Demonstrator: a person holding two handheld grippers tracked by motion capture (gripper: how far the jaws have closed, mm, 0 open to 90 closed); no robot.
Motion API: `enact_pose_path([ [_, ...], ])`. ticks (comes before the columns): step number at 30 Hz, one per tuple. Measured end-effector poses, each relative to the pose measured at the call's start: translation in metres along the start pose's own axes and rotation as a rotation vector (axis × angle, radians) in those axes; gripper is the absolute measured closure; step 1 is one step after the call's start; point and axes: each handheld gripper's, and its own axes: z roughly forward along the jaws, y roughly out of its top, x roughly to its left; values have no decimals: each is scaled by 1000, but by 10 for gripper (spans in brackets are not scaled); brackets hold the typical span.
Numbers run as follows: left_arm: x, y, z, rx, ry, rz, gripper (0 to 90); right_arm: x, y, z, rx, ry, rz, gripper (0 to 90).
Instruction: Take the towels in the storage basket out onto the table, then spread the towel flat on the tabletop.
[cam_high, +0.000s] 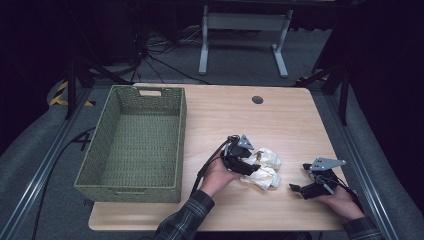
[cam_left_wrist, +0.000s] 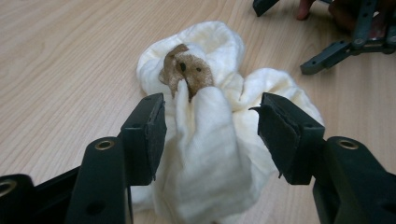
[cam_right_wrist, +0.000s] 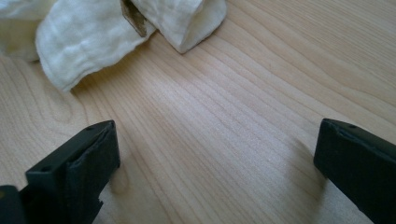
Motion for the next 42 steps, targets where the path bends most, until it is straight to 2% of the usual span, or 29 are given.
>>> enact_pose_path([
  [1,-2,0,-4,-3,1,-9,423,0,0,-1,5,1,4,42],
  [2,-6,-1,-10,-22,1,-7,425,1,2,-4,9,13,-7,149],
  [3,-6,-1,-10,-22,1,-7,429,1,2,-4,9,13,-7,149],
  [4,-8,-1,-15,-29,4,-7,429,1,3,-5,9,24,-10,188],
  [5,-10,-2,-18,-32,5,-8,439,1,5,-6,15,54,4,216],
  [7,-13,-3,-23,-39,5,-23,461,1,8,-7,17,71,9,253],
  [10,-18,-6,-29,-53,-4,-33,523,6,13,-8,2,96,-20,315],
  [14,-27,-11,-30,-34,-12,-24,586,12,20,-9,-35,135,-45,384],
  [16,-31,-13,-26,-29,-27,-16,607,14,23,-9,-50,153,-53,421],
  [18,-35,-15,-19,-10,-45,-24,608,17,28,-10,-74,173,-59,467],
  [24,-43,-15,4,20,-58,14,566,22,38,-4,-102,224,-68,562],
  [27,-46,-13,15,22,-51,33,532,23,43,-1,-104,231,-69,572],
  [29,-47,-12,20,26,-49,21,508,23,45,1,-102,233,-71,580],
  [33,-45,-12,27,43,-44,32,474,24,46,4,-96,242,-70,600],
  [35,-44,-14,33,65,-47,28,461,25,46,6,-86,245,-73,615],
  [37,-44,-15,38,83,-57,45,428,24,46,9,-79,250,-72,625],
  [38,-45,-16,41,97,-49,50,419,24,46,11,-72,252,-71,629],
  [40,-45,-17,46,112,-49,53,414,25,46,13,-66,261,-71,660],
  [42,-46,-18,47,114,-30,59,436,25,47,14,-61,261,-75,691],
])
